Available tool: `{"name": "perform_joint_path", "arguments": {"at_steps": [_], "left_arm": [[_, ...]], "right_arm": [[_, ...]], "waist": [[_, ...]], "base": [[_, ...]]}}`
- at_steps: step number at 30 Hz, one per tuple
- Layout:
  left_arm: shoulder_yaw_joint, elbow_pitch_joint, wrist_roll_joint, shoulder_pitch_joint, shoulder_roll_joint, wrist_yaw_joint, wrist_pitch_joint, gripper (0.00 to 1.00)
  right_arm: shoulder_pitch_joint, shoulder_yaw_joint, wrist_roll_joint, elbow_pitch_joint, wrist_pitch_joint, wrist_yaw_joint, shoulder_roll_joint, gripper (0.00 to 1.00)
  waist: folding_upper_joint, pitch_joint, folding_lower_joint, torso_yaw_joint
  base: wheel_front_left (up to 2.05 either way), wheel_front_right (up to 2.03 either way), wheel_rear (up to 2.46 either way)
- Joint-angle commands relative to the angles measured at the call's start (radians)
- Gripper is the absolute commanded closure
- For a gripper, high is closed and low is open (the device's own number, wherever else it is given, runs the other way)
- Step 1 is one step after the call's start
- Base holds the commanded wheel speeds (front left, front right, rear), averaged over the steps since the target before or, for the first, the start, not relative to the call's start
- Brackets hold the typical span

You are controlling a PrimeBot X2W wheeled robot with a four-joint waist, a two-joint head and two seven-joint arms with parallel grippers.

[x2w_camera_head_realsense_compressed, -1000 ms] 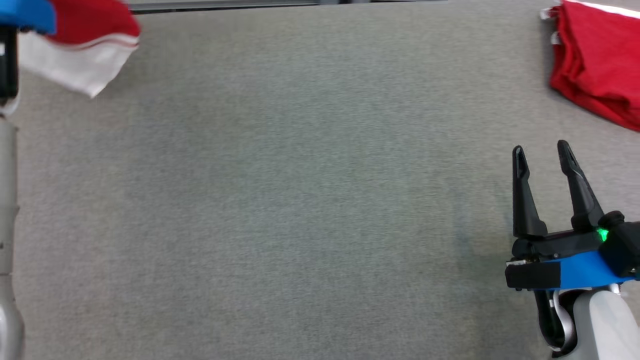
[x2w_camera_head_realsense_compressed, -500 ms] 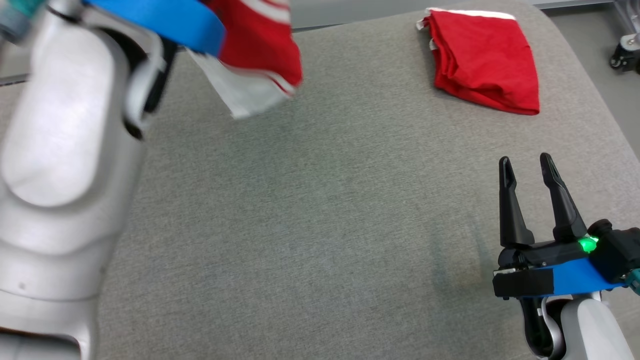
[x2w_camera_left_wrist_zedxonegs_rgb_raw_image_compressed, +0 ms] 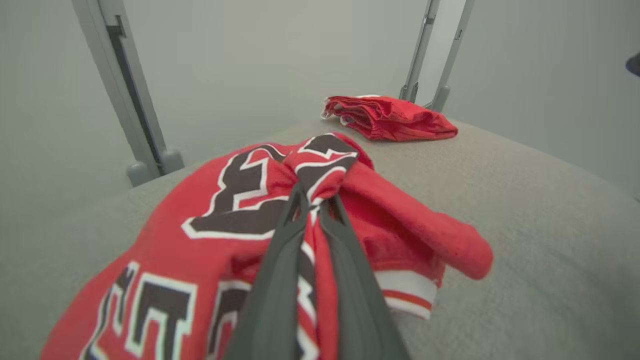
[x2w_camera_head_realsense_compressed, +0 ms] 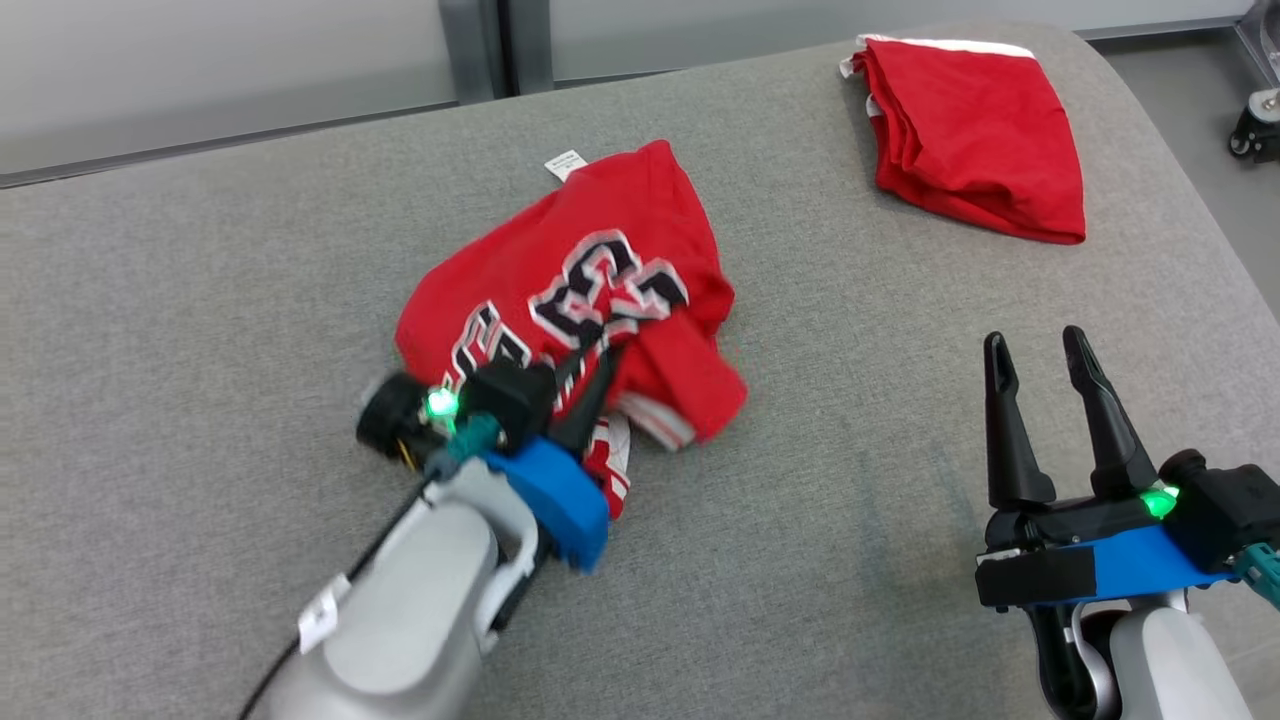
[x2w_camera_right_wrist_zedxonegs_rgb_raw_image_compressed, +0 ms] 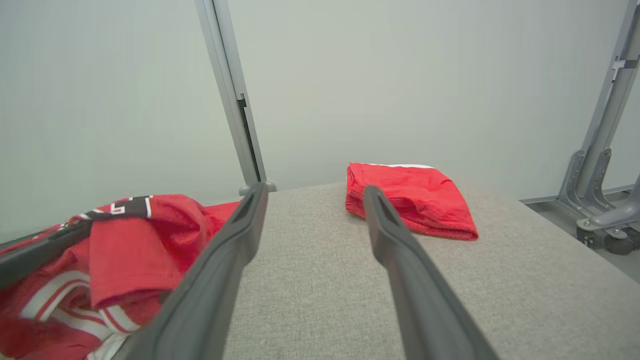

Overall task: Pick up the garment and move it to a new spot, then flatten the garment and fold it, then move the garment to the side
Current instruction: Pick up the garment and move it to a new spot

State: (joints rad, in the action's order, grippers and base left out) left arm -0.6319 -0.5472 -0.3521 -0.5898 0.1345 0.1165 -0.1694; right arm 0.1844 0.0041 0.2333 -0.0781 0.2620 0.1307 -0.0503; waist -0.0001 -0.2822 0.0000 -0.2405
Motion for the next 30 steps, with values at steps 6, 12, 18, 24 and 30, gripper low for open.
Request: {"name": "perform_joint_path", "arguments": {"at_steps": [6,12,18,24,30], "left_arm": [[-0.038,-0.086,-0.018,0.058,-0.037,0.008,-0.058,0.00],[0.039,-0.040,-0.022,0.073,-0.026,-0.034,-0.095,0.00],[0.208,0.134,0.015,0.177,0.035,-0.093,-0.096,0.00],[0.390,0.283,0.067,0.318,0.071,-0.125,-0.096,0.00],[0.531,0.367,0.121,0.450,0.074,-0.108,-0.096,0.00]], "right_arm": [[-0.012,0.010,-0.006,-0.022,0.004,0.000,-0.001,0.00],[-0.043,0.010,-0.014,-0.044,0.004,0.000,-0.001,0.00],[-0.071,0.005,-0.023,-0.060,0.004,0.000,-0.001,0.00],[-0.093,-0.002,-0.030,-0.075,0.004,0.000,-0.001,0.00],[-0.109,-0.014,-0.039,-0.090,0.004,0.000,-0.002,0.00]], "waist": [[0.0001,0.034,0.0000,0.025],[0.0001,0.091,0.0000,0.066],[0.0001,0.137,0.0000,0.126],[0.0001,0.170,0.0000,0.191],[0.0001,0.197,0.0000,0.241]], "base": [[0.00,0.00,0.00],[0.00,0.00,0.00],[0.00,0.00,0.00],[0.00,0.00,0.00],[0.00,0.00,0.00]]}}
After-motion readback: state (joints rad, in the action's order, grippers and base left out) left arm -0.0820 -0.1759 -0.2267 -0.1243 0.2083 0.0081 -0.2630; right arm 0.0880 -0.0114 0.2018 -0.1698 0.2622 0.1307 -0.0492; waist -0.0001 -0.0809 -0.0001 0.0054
